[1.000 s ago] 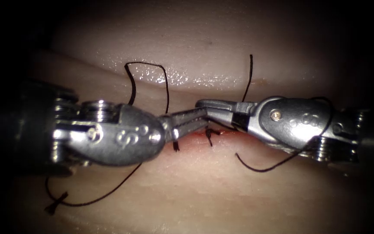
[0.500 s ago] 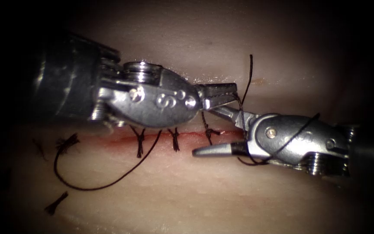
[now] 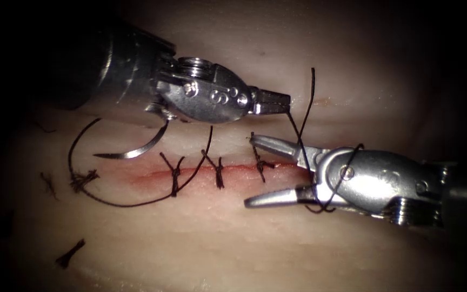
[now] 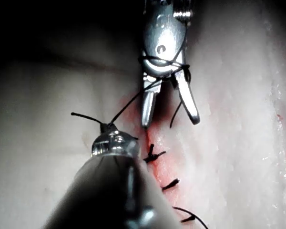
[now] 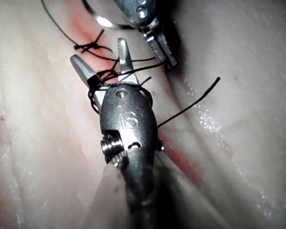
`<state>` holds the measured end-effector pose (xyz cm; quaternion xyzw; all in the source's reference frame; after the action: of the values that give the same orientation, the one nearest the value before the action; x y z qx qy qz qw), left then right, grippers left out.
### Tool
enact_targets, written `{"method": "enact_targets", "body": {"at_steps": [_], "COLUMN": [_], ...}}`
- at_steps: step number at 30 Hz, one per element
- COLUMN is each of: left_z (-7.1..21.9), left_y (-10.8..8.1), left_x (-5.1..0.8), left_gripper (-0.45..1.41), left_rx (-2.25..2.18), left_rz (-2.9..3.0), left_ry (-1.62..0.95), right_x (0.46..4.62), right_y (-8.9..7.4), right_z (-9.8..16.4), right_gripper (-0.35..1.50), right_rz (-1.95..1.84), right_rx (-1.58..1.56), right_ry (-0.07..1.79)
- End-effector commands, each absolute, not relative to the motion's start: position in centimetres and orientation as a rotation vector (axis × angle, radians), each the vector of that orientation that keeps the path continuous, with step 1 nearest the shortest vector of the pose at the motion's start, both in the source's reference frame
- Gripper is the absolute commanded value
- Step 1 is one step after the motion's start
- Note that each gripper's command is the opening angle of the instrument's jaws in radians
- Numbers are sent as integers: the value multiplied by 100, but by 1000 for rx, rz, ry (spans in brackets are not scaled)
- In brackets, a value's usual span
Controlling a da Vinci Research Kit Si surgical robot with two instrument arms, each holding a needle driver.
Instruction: Wound Closure
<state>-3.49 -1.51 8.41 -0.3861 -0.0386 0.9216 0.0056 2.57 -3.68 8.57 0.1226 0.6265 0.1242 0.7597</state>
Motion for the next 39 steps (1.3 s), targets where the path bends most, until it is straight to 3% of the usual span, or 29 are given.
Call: {"method": "enact_targets", "body": {"at_steps": [1, 4, 6, 7, 16, 17, 18, 23, 39], "left_z": [851, 863, 868, 867, 844, 840, 840, 843, 814], "left_y": [-154, -159, -164, -170, -203, -211, -213, -230, -232], "left_x": [-355, -353, -352, -351, -357, -358, -358, -359, -377], "left_gripper": [-45, -45, -45, -45, -45, -45, -45, -45, -45], "left_rx": [-1214, -1215, -1228, -1231, -1268, -1273, -1271, -1268, -1290], "left_rz": [2880, 2876, 2868, 2863, 2840, 2839, 2835, 2839, 2778], "left_ry": [-123, -131, -139, -145, -137, -129, -131, -122, -94], "right_x": [262, 259, 252, 247, 233, 231, 231, 230, 218], "right_y": [-374, -373, -370, -366, -344, -343, -343, -341, -324], "right_z": [863, 862, 863, 864, 877, 878, 878, 879, 904], "right_gripper": [79, 78, 36, 31, 31, 53, 63, 76, 78], "right_rz": [284, 313, 346, 368, 584, 618, 628, 670, 1007], "right_rx": [274, 288, 302, 283, 152, 146, 147, 113, 70], "right_ry": [1389, 1446, 1502, 1516, 1497, 1512, 1518, 1494, 1104]}}
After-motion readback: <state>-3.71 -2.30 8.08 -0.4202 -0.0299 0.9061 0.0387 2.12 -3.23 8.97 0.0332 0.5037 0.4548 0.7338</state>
